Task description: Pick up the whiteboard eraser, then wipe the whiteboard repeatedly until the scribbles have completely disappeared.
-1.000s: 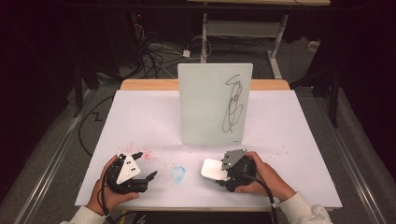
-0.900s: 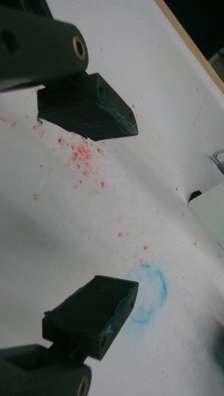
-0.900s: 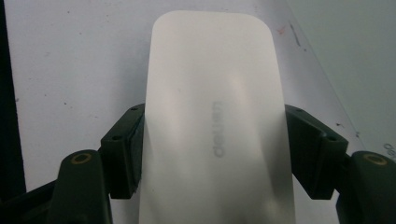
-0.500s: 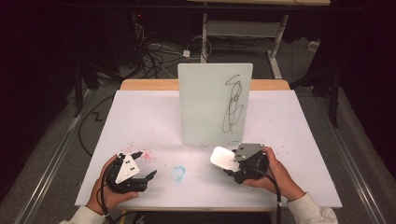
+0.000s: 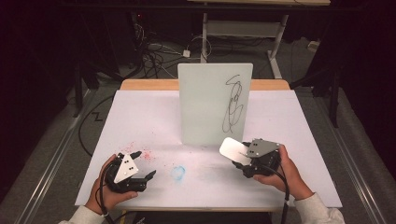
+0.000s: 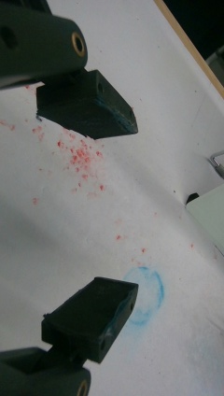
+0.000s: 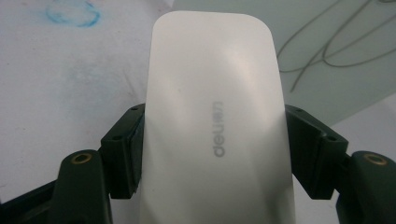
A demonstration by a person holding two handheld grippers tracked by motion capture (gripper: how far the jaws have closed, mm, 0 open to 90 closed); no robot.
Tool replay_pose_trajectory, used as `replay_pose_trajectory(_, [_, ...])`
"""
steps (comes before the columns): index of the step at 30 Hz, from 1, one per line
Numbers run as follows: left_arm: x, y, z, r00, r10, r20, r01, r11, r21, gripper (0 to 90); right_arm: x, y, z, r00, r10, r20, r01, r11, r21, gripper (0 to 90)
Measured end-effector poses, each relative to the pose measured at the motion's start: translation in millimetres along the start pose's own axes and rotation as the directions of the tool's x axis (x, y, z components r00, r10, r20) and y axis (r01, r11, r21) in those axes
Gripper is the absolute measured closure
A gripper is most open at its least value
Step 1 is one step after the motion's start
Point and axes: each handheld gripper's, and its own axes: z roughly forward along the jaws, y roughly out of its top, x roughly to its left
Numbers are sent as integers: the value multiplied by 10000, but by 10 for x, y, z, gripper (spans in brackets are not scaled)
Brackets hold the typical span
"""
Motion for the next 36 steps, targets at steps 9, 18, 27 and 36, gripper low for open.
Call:
replay_pose_trajectory(9, [-11, 9, 10, 10000, 63, -42, -63, 10000, 42, 201, -144, -54, -140, 9939, 305, 1060, -272, 9991, -326, 310])
replay_pose_trajectory(18, [-18, 10, 20, 10000, 22, -34, -22, 10000, 63, 201, -284, -46, -178, 9606, 697, 2690, -468, 9948, -909, 309])
replay_pose_trajectory(27, [-41, 18, 30, 10000, 72, -16, -72, 9999, 118, 201, -368, 8, -152, 9337, 936, 3455, -484, 9893, -1375, 309])
replay_pose_trajectory(36, [-34, 13, 52, 10000, 10, 36, -11, 9998, 221, 201, -463, 211, -74, 9110, 888, 4027, -142, 9827, -1846, 310])
